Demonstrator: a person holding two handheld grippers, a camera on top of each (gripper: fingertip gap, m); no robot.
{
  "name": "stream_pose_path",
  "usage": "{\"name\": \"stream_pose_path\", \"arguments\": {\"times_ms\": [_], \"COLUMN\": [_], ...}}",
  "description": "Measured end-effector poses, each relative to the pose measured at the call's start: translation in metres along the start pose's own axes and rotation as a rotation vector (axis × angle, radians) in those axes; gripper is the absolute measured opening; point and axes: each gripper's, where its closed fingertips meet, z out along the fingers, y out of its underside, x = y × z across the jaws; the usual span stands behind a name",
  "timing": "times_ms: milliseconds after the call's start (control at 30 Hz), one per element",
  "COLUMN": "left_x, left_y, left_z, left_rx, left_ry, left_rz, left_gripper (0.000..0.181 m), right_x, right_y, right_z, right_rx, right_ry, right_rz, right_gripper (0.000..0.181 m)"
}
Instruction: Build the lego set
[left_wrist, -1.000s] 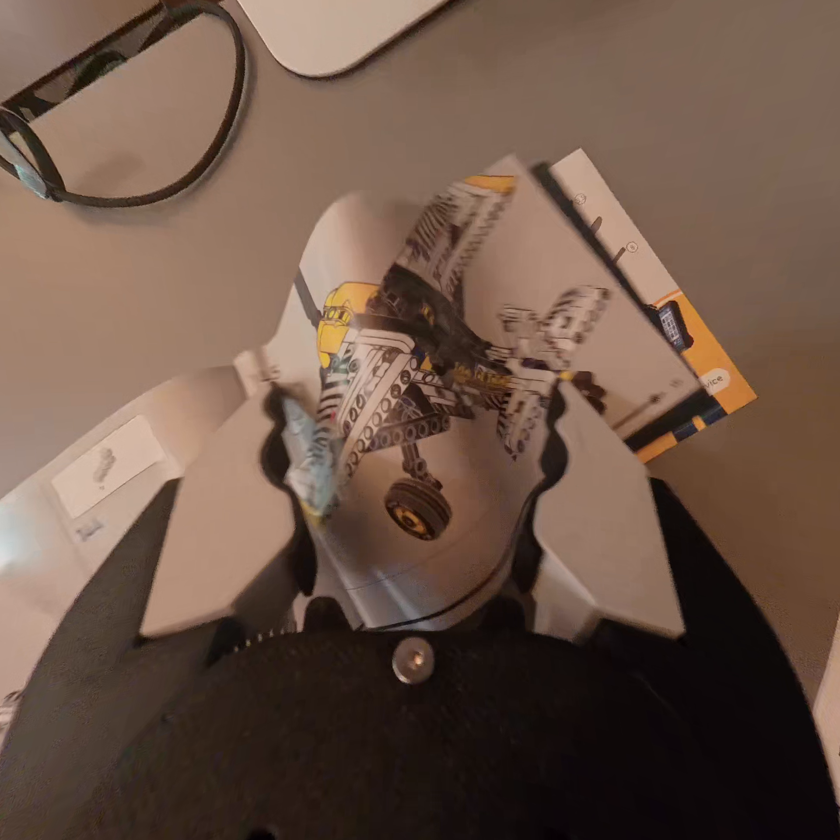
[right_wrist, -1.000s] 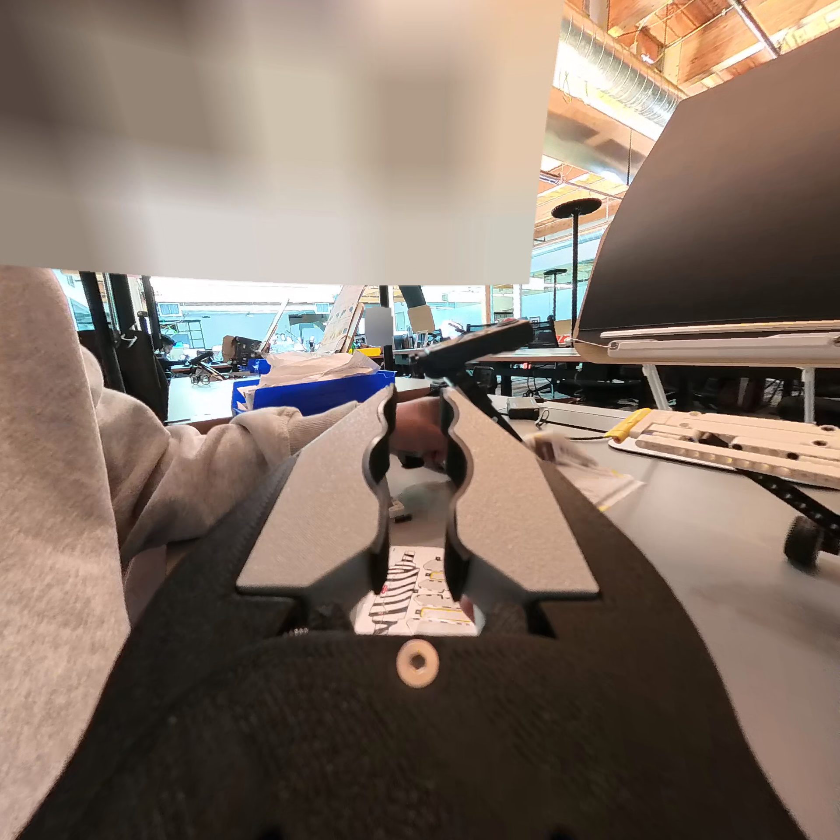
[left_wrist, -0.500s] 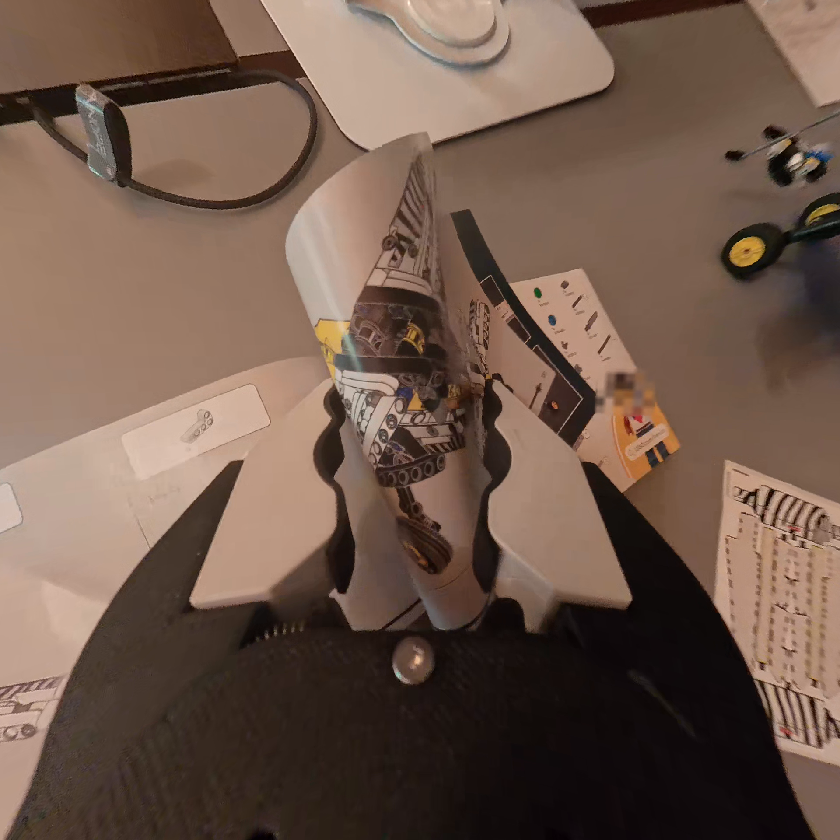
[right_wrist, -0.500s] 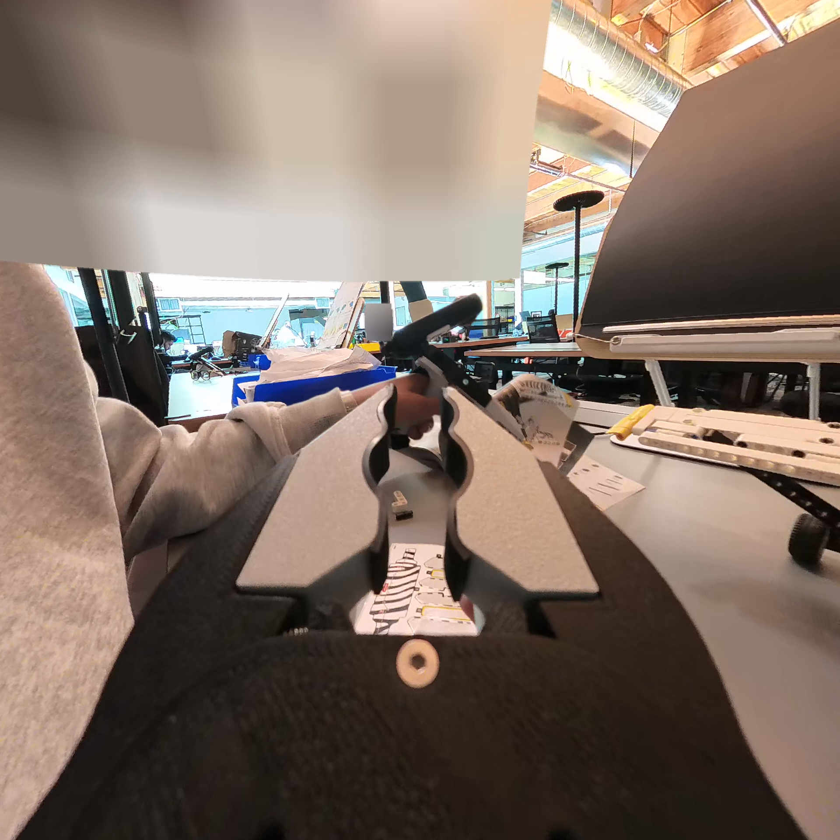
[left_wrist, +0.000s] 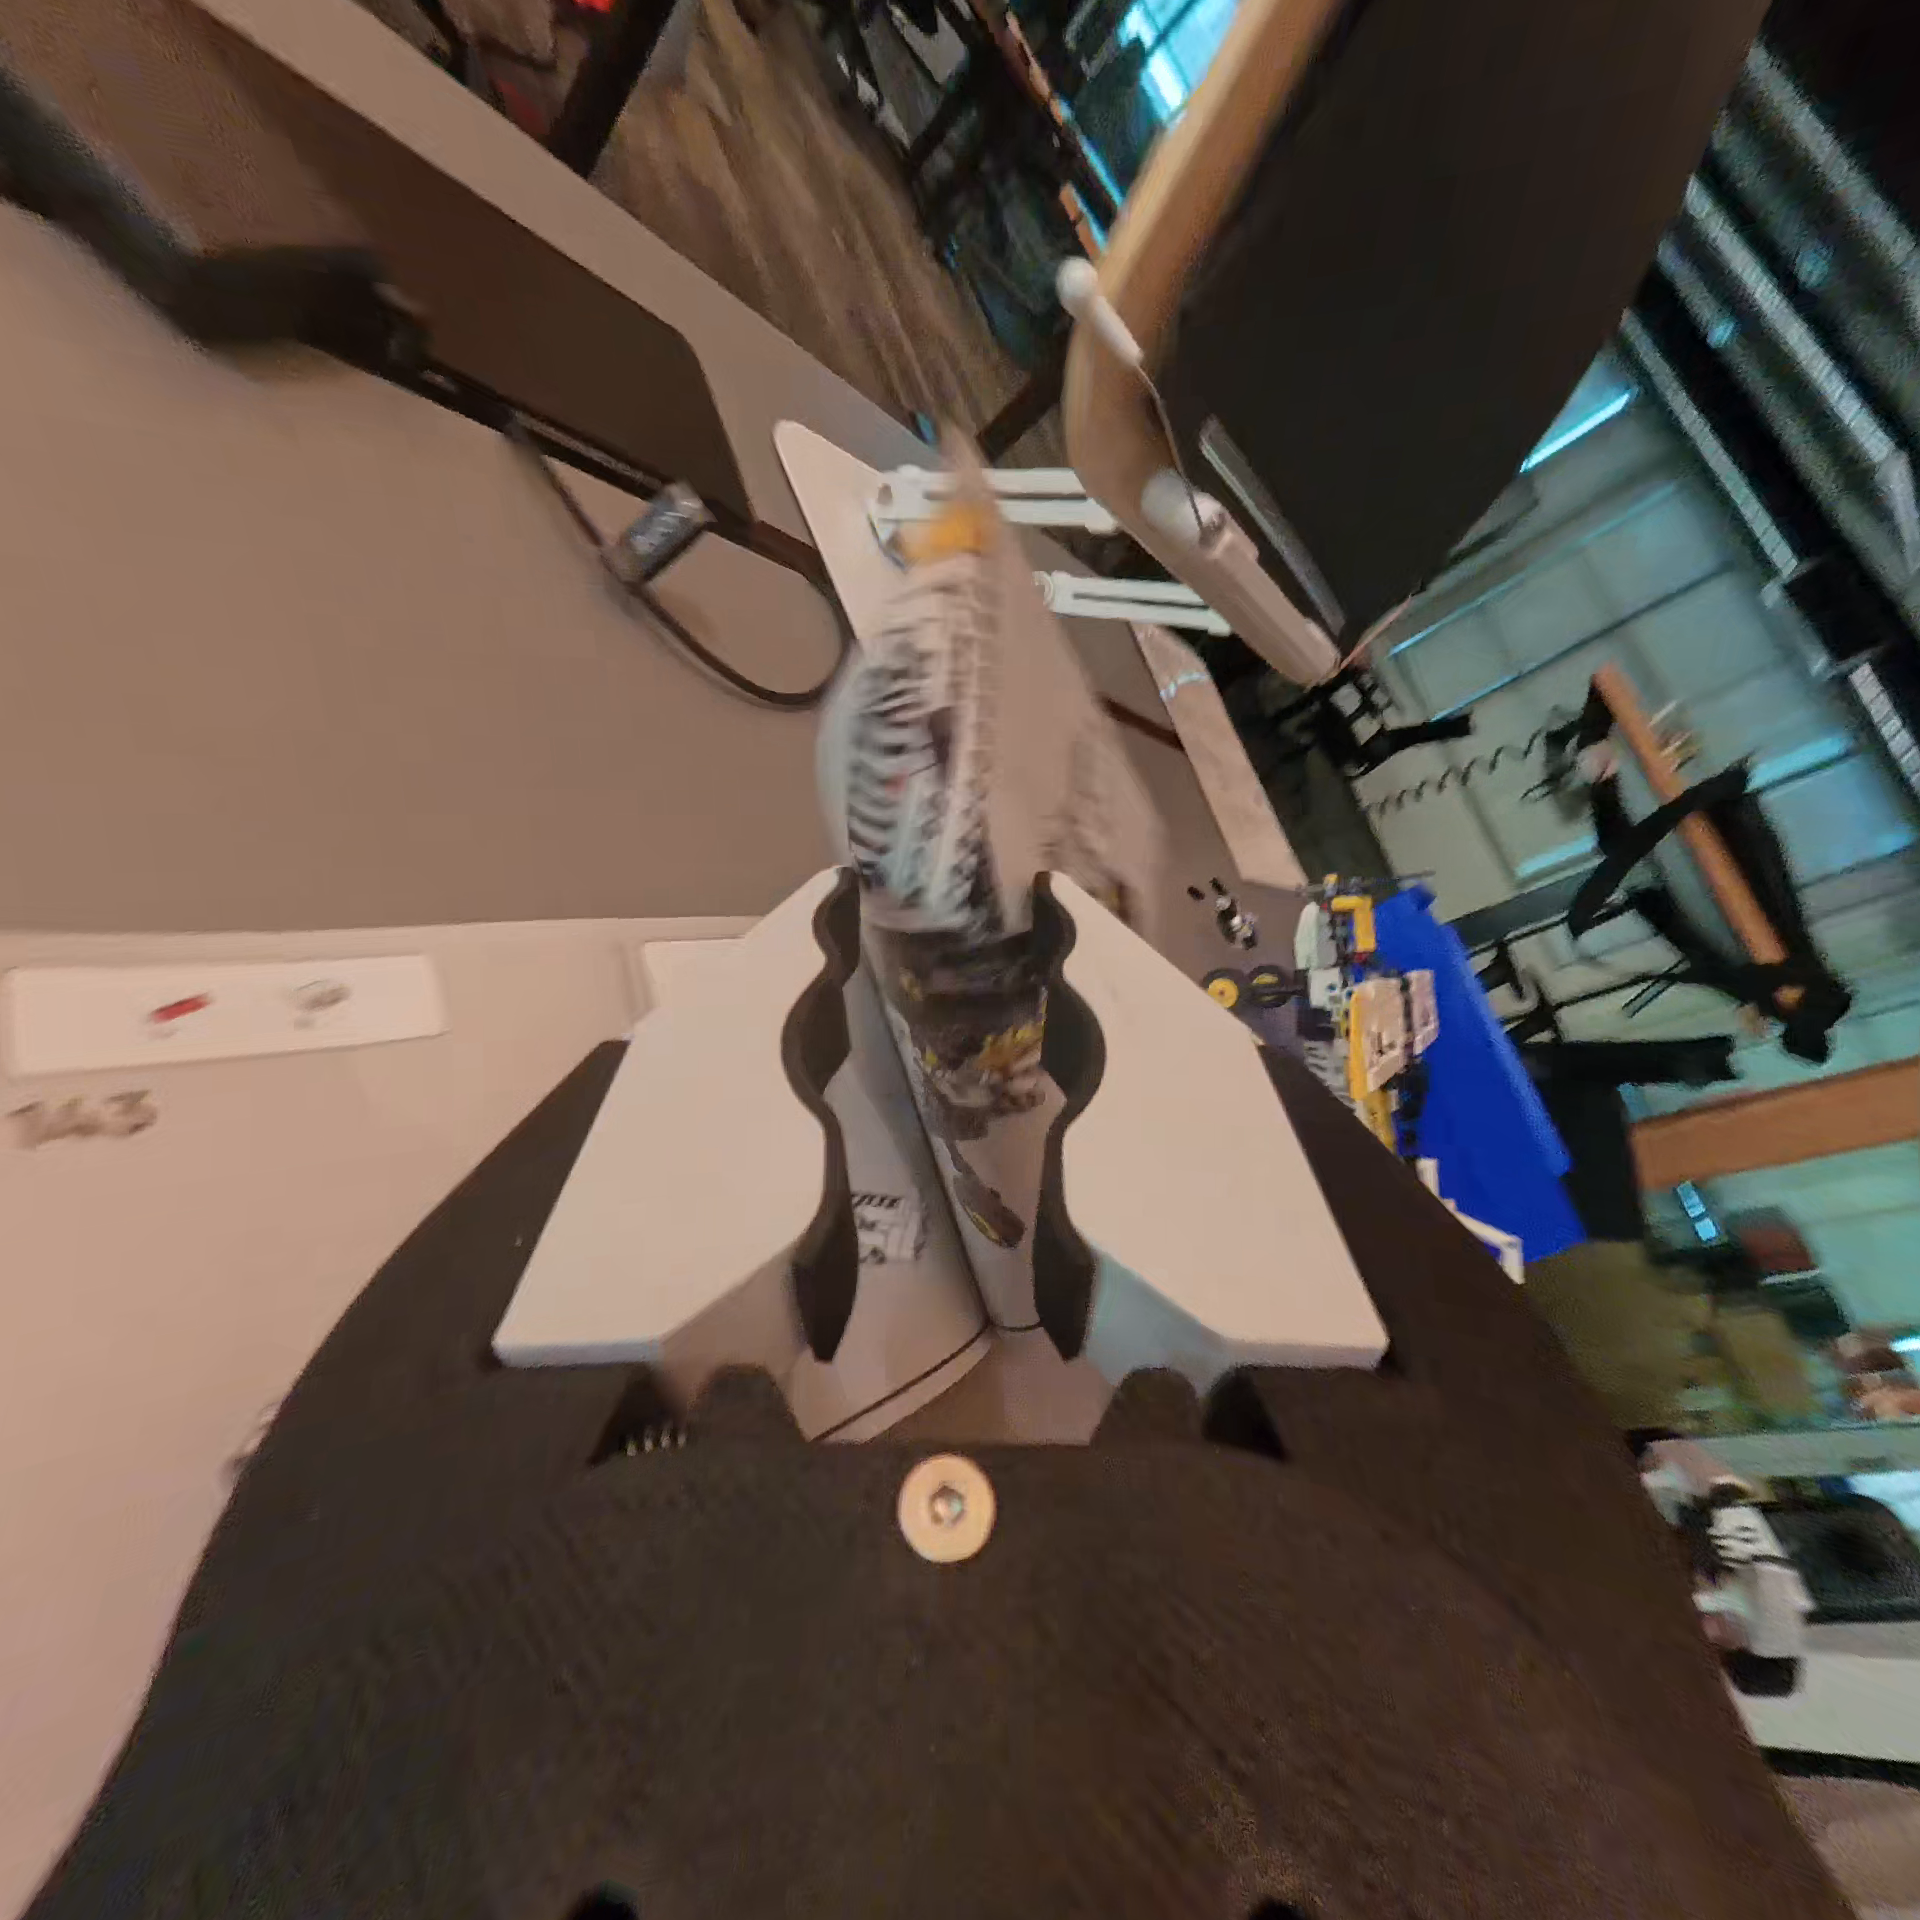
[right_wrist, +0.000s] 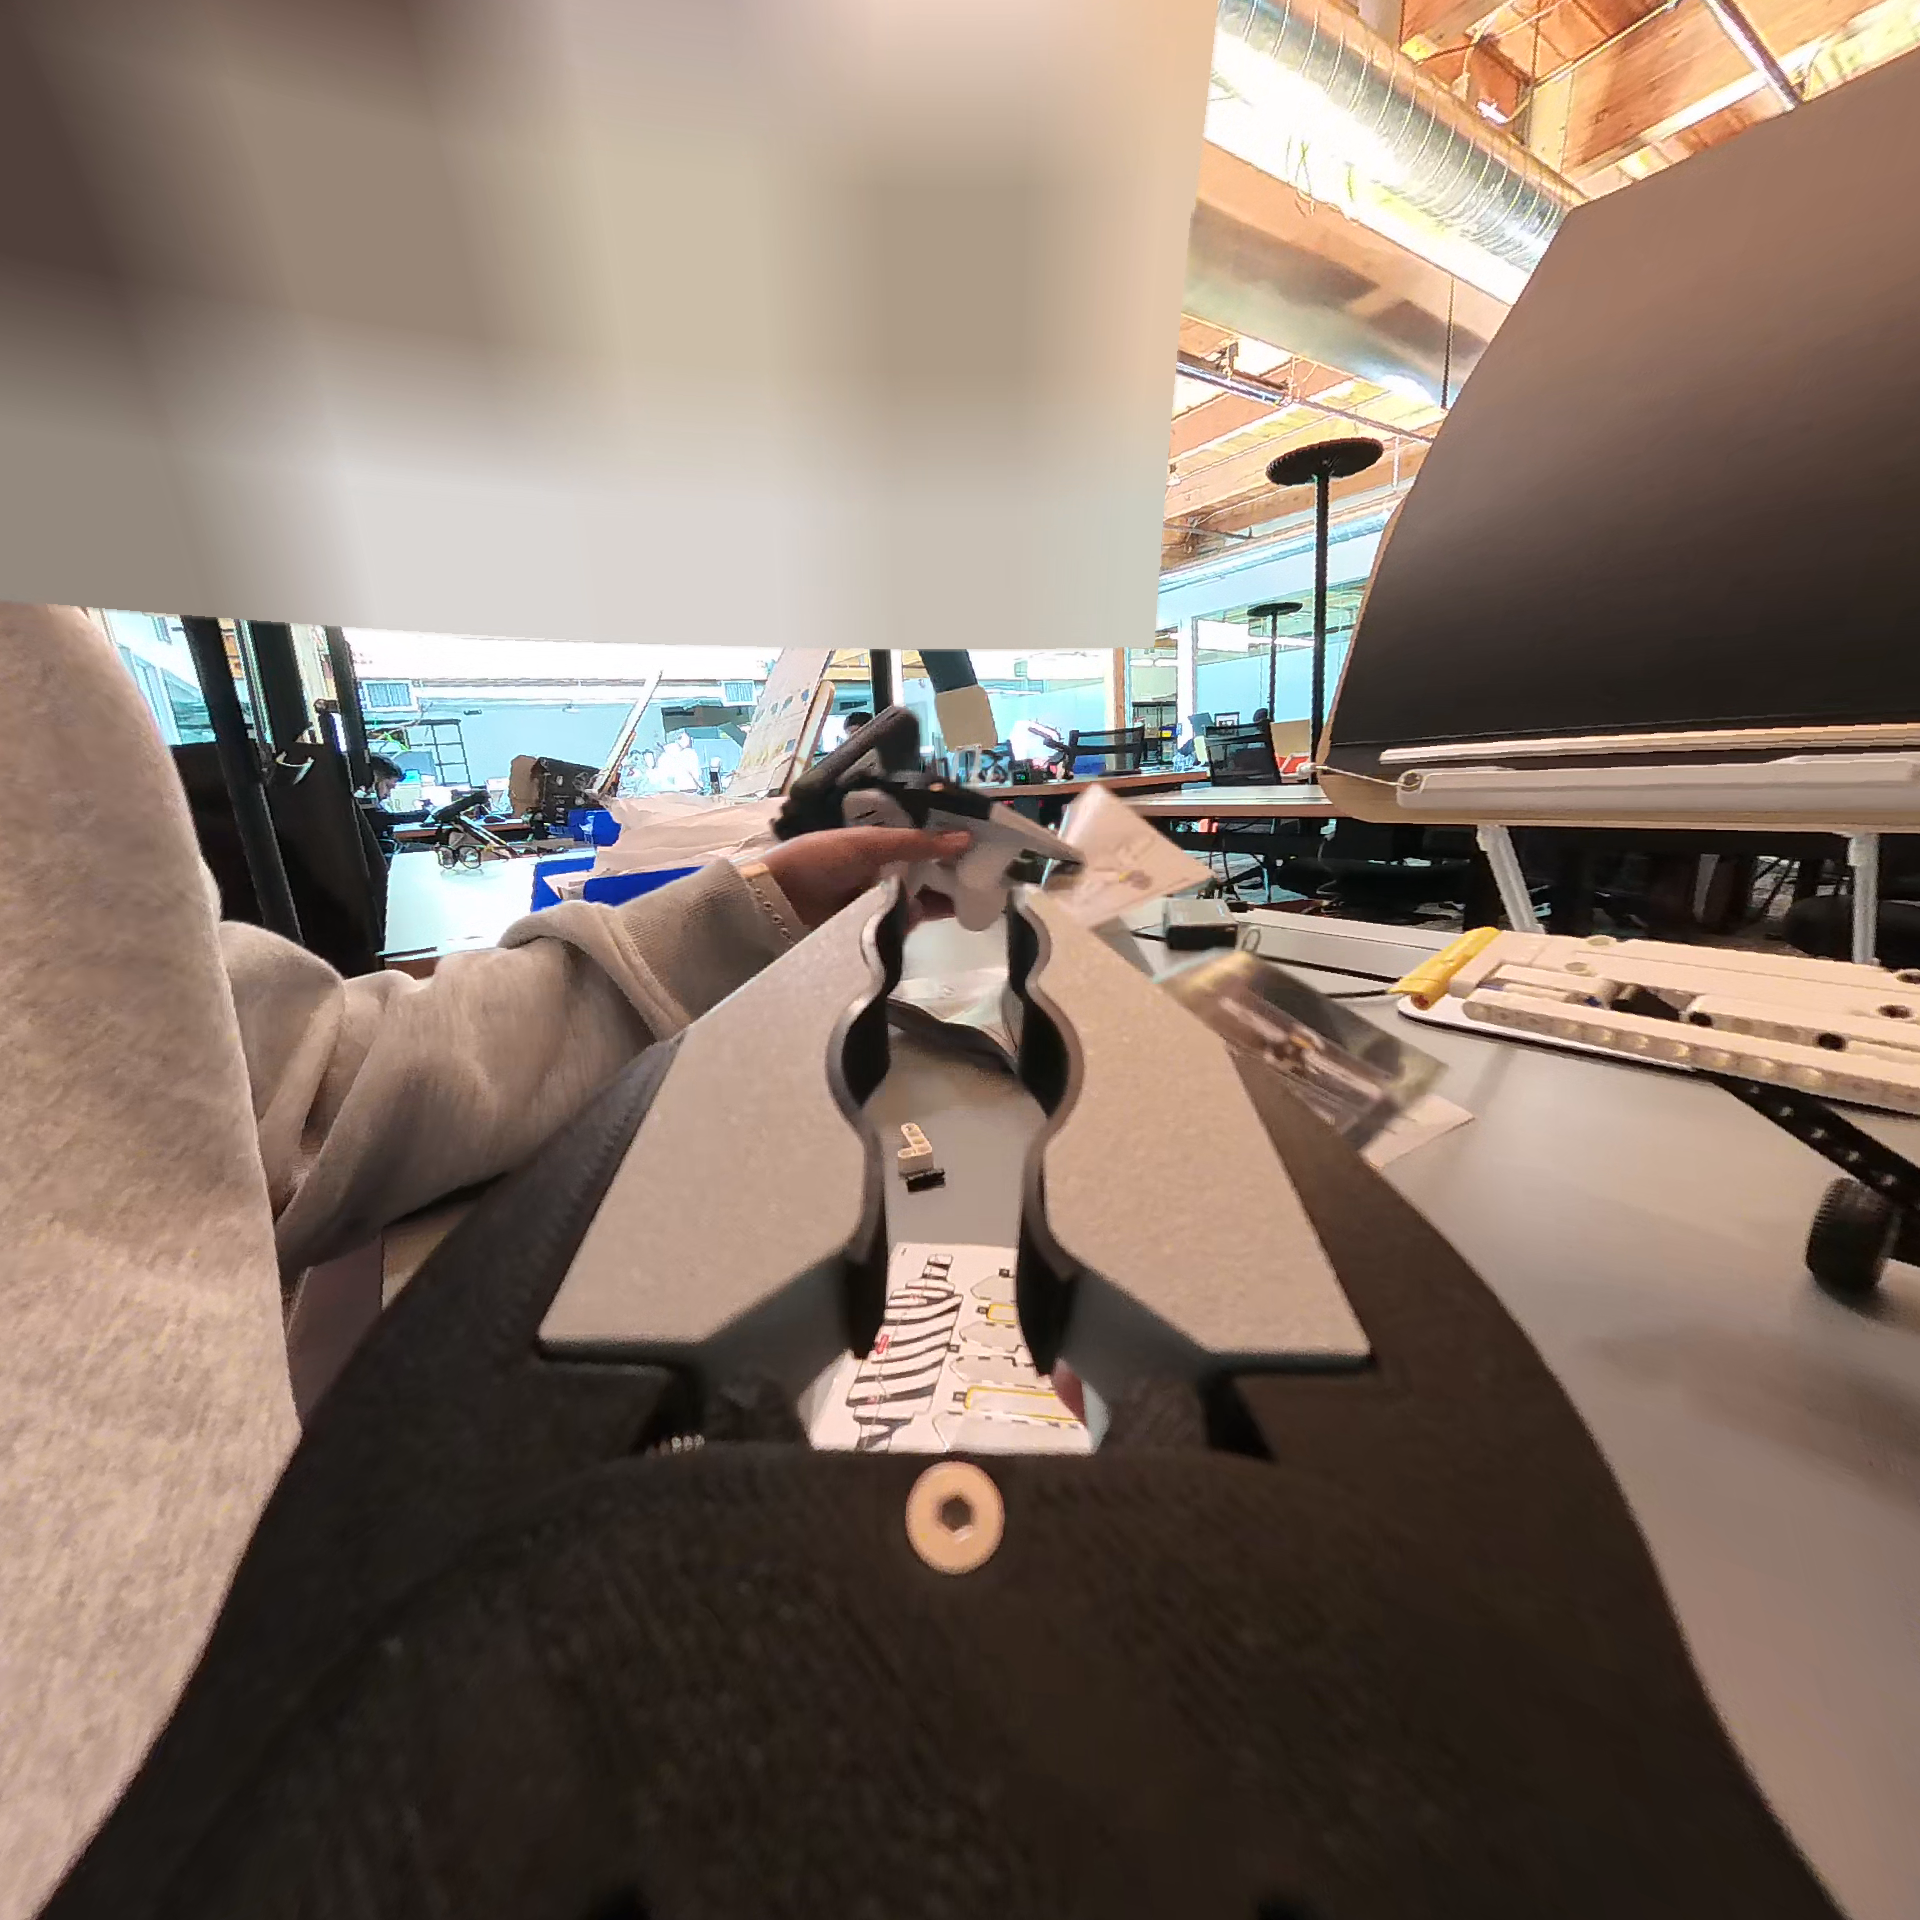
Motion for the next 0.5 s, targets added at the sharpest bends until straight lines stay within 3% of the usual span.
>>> {"name": "stream_pose_path", "arguments": {"times_ms": [200, 333, 400, 433, 500], "left_x": [-0.004, 0.003, 0.034, 0.043, 0.031], "left_y": [-0.020, 0.002, 0.026, 0.043, 0.078], "left_z": [-0.043, -0.043, -0.041, -0.036, -0.024], "left_rx": [0.133, 0.023, -0.083, -0.141, -0.266], "left_ry": [0.220, 0.255, 0.359, 0.332, 0.079], "left_rz": [-0.105, -0.047, 0.083, 0.201, 0.550], "left_gripper": [0.071, 0.087, 0.115, 0.127, 0.151], "right_x": [0.001, 0.002, 0.002, 0.000, 0.001], "right_y": [0.001, 0.000, -0.001, -0.002, -0.004], "right_z": [-0.001, -0.002, -0.002, -0.002, -0.002], "right_rx": [0.000, -0.005, -0.007, -0.010, -0.014], "right_ry": [0.001, 0.002, 0.001, 0.005, 0.006], "right_rz": [0.004, 0.000, 0.002, 0.001, 0.006], "right_gripper": [0.018, 0.018, 0.018, 0.018, 0.019]}}
